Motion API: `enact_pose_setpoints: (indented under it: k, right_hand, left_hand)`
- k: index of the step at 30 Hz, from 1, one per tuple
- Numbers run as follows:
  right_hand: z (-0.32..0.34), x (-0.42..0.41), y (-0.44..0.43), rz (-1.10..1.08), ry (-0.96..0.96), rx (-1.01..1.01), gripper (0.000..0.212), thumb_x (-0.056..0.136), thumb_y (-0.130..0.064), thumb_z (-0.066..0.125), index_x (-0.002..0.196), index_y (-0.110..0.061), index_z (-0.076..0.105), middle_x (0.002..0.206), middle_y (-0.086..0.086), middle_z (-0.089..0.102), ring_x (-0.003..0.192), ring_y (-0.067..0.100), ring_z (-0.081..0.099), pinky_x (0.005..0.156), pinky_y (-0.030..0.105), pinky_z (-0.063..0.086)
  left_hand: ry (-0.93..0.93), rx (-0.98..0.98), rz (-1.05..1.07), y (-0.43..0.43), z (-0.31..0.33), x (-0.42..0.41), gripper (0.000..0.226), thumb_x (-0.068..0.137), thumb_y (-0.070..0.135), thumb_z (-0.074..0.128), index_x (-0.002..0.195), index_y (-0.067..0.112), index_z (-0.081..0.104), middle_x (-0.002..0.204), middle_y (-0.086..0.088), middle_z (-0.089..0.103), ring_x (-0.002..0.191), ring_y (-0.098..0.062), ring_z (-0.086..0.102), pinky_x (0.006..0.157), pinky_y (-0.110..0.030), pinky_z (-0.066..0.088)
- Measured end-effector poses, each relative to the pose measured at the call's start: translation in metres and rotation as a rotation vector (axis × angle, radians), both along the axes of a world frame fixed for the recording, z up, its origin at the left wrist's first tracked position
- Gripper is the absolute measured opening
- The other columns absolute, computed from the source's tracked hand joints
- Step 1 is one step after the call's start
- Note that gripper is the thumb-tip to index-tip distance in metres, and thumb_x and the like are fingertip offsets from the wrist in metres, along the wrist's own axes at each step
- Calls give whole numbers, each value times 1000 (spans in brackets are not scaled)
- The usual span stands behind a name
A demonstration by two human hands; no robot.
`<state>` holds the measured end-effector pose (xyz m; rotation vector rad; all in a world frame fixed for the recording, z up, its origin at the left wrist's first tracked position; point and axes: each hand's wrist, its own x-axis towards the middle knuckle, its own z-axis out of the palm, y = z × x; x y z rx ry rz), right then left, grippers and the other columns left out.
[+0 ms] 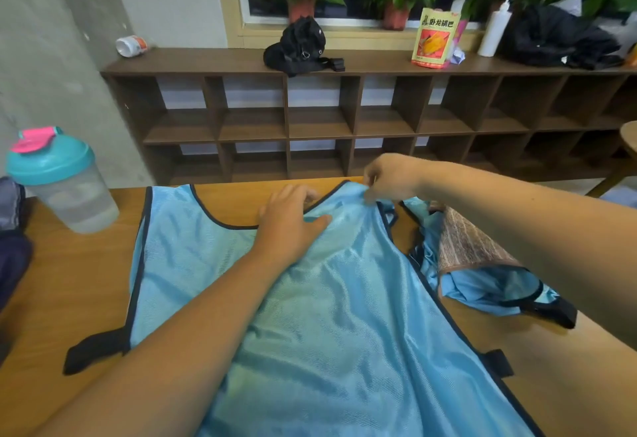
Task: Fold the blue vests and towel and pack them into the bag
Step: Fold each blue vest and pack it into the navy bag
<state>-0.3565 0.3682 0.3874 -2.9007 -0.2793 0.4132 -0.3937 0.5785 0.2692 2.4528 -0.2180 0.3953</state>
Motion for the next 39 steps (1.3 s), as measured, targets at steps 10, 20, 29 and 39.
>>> enact_pose_setpoints:
  k: [10, 20, 29, 39]
  right_hand:
    - [-27, 15, -13, 85, -610, -249, 61, 94, -14, 70, 149, -22, 45, 134, 11, 54, 124, 36, 54, 110, 53, 46]
    - [-37, 37, -14, -220, -146, -36, 50, 91, -55, 76, 113, -10, 69, 99, 6, 70, 88, 22, 69, 87, 38, 63]
    - [-39, 58, -5, -317, -100, 157, 15, 94, -21, 78, 99, -7, 77, 90, 7, 78, 83, 20, 77, 88, 35, 64]
    - [-36, 58, 0, -301, -64, 119, 39, 101, -41, 67, 87, -6, 74, 76, 7, 73, 60, 17, 64, 59, 27, 53]
  left_hand:
    - [-51, -145, 108, 3, 4, -2, 60, 82, 35, 87, 131, 37, 52, 126, 16, 49, 122, -12, 51, 105, -46, 49]
    - [-102, -46, 69, -1, 0, -3, 18, 89, 36, 80, 94, 40, 63, 104, 20, 45, 105, -5, 41, 97, -39, 45]
    - [-80, 119, -84, -5, 1, -7, 7, 97, 46, 68, 97, 42, 74, 99, 23, 53, 107, -3, 40, 96, -34, 30]
    - [-84, 168, -137, -6, 2, -10, 13, 99, 49, 64, 105, 43, 75, 100, 23, 54, 103, -2, 40, 93, -32, 26]
